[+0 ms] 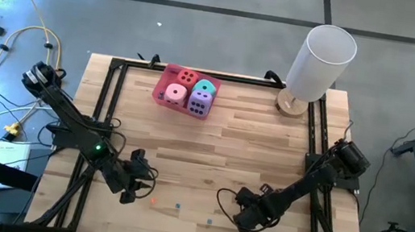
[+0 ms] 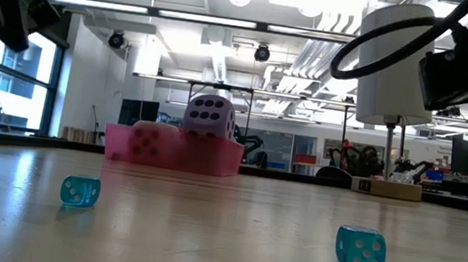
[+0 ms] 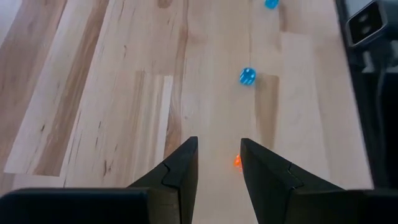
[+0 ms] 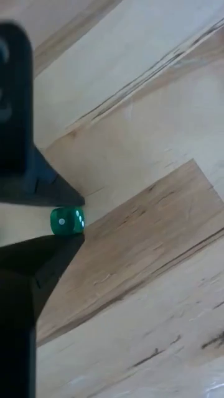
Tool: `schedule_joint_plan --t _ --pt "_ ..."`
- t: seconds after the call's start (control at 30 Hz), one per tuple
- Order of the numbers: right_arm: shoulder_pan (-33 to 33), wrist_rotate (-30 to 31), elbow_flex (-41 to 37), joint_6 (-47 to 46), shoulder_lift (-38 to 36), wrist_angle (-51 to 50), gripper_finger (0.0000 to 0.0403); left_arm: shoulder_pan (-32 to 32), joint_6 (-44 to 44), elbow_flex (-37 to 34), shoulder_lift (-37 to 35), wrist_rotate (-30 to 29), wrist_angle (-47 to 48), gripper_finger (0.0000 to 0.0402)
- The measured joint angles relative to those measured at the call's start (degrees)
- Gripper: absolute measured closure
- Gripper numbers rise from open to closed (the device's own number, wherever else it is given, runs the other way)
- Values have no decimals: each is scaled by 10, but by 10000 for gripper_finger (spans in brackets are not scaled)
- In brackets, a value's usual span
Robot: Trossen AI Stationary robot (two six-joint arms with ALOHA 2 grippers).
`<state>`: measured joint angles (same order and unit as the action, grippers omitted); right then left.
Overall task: Pick & Place Dice
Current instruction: Put the small green dice into the pink bin
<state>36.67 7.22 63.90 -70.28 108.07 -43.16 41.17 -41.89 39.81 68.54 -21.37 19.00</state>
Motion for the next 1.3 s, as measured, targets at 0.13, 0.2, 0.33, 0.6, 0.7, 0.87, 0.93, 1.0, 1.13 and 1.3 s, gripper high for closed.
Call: schedule_joint_plan --t 0.13,0.2,0.33,0.6,0.7,0.87,0.93,1.0,1.13,1.3 --pt "0 3 0 3 0 1 368 0 3 0 21 0 -2 285" --pt "0 11 -1 4 0 5 368 0 3 0 31 0 -8 285" --pt "-15 43 1 34 -4 21 367 0 3 0 45 0 -24 285" --pt "-127 180 92 276 -2 110 367 -6 5 0 52 1 -46 285" --pt "-171 181 136 403 -2 157 366 -10 10 0 52 1 -49 285" --pt "-237 157 207 536 -2 212 365 -9 40 0 50 3 -52 285" --pt "-258 153 230 570 -2 215 365 -7 46 0 43 11 -53 285" --pt "-282 143 252 599 -2 228 365 -6 48 0 35 24 -53 285" --pt "-340 85 286 619 -3 263 365 -6 85 0 8 53 -53 285" --pt "-411 -8 309 631 -3 280 365 -17 110 0 -56 54 -48 285"
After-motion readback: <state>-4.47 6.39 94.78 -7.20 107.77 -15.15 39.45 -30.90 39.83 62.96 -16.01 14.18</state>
